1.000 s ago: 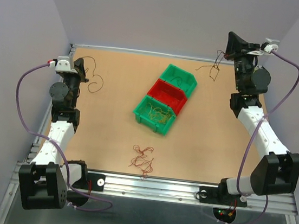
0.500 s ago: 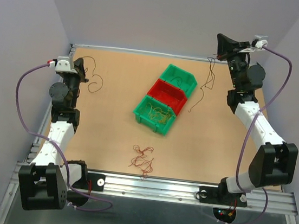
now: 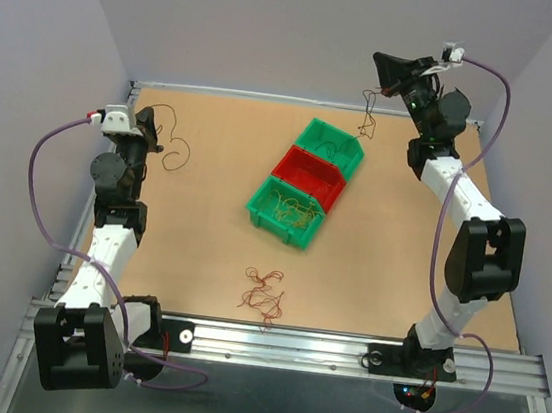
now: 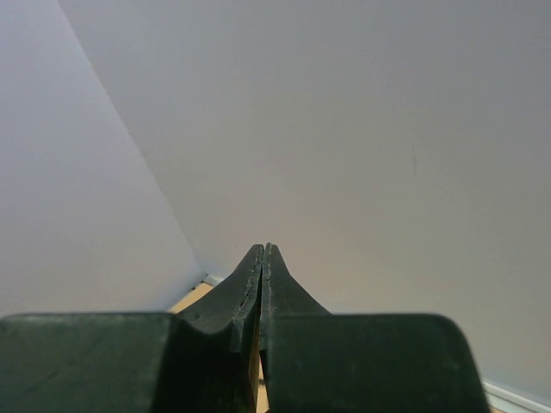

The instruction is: Untangle the cables

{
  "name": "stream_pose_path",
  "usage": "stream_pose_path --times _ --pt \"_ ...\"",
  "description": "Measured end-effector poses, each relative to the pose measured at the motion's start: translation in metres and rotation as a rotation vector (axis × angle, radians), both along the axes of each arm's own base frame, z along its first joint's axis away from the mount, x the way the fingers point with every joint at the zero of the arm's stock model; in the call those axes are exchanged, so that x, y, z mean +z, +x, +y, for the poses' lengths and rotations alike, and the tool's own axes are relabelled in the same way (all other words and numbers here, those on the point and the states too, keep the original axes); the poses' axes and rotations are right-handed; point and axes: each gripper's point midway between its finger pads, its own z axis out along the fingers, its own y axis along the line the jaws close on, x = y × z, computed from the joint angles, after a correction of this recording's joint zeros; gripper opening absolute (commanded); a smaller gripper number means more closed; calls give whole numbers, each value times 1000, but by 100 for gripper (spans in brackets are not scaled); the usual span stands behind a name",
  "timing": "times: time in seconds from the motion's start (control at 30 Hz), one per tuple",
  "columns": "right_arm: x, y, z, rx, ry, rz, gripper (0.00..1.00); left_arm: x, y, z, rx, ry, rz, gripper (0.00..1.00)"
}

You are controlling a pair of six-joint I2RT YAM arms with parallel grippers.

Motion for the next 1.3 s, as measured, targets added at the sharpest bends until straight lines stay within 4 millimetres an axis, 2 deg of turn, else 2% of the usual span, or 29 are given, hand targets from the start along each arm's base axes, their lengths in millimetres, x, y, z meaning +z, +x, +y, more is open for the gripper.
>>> stream_pose_path --times 0.23,0.63,0.73,0.93,1.03,1.17,1.3 --pt "-24 24 18 96 13 61 1 1 0 0 1 3 -2 0" --pt "-43 21 33 207 26 129 1 1 -1 0 1 6 -1 0" --pt "-67 29 38 231 25 177 1 0 0 -1 -2 6 -1 0" --pt "-151 60 46 250 13 330 1 -1 0 -3 -7 5 5 0" --pt "-180 73 48 255 9 379 1 -1 0 -3 -7 5 5 0" --pt "-196 87 51 258 7 388 1 -1 0 -3 -8 5 5 0" --pt "-202 89 55 268 0 393 1 -1 0 -5 -12 6 5 0"
